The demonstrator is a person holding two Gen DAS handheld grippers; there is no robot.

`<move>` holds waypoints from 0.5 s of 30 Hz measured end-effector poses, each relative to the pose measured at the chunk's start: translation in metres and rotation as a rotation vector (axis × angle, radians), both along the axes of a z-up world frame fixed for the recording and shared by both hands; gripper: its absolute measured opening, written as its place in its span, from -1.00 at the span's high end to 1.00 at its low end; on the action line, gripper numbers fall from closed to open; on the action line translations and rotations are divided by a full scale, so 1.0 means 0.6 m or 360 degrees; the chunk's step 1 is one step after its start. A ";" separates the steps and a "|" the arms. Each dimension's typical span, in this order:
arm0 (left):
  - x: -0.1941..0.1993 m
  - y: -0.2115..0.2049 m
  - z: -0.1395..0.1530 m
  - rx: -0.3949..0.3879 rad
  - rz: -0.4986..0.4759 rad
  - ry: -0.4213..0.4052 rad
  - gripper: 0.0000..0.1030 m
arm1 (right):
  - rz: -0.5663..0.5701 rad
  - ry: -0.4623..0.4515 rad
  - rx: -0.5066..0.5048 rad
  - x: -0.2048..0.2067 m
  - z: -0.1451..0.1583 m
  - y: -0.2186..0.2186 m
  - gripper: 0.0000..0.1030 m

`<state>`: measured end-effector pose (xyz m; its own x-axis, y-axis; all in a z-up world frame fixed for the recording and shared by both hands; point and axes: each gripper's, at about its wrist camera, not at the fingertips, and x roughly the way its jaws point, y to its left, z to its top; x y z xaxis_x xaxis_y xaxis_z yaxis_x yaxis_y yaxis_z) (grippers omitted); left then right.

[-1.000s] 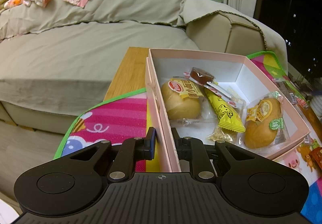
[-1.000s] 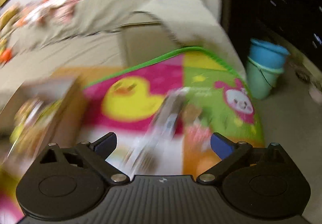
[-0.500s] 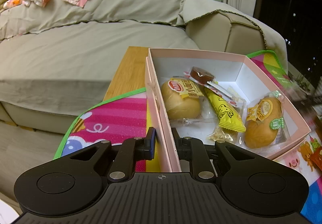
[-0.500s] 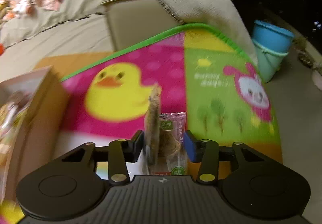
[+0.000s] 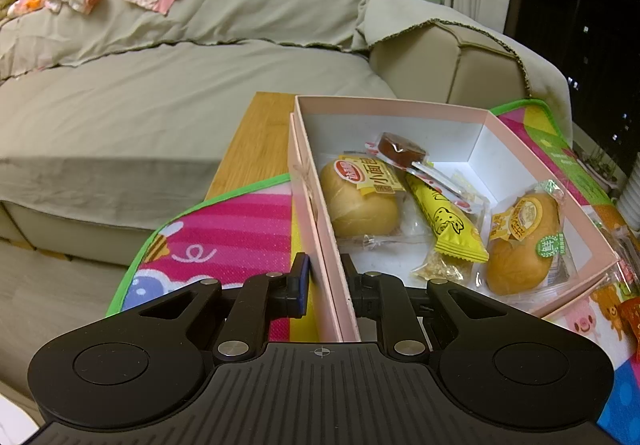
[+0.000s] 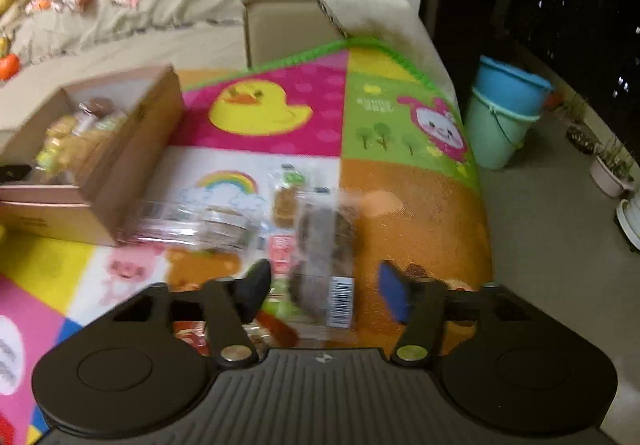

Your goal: Organize objects

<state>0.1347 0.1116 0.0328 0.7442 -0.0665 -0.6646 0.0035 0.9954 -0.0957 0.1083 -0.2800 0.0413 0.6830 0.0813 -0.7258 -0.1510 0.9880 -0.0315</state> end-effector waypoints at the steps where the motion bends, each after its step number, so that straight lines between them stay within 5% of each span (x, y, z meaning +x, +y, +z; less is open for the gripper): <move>1: 0.000 0.000 -0.001 0.0001 -0.0001 0.0000 0.65 | 0.0048 -0.0032 -0.0003 -0.008 0.006 0.008 -0.26; 8: -0.001 0.001 -0.002 0.0002 0.0000 0.0001 0.66 | 0.0450 -0.0112 -0.0103 0.022 0.008 0.108 -0.39; 12: -0.001 0.002 -0.003 0.0003 -0.0001 0.0002 0.66 | 0.0377 -0.0044 -0.0019 0.107 -0.011 0.138 0.09; 15: -0.001 0.002 -0.003 0.0003 0.0000 0.0002 0.66 | 0.0408 0.0074 -0.0015 0.145 -0.039 0.151 0.14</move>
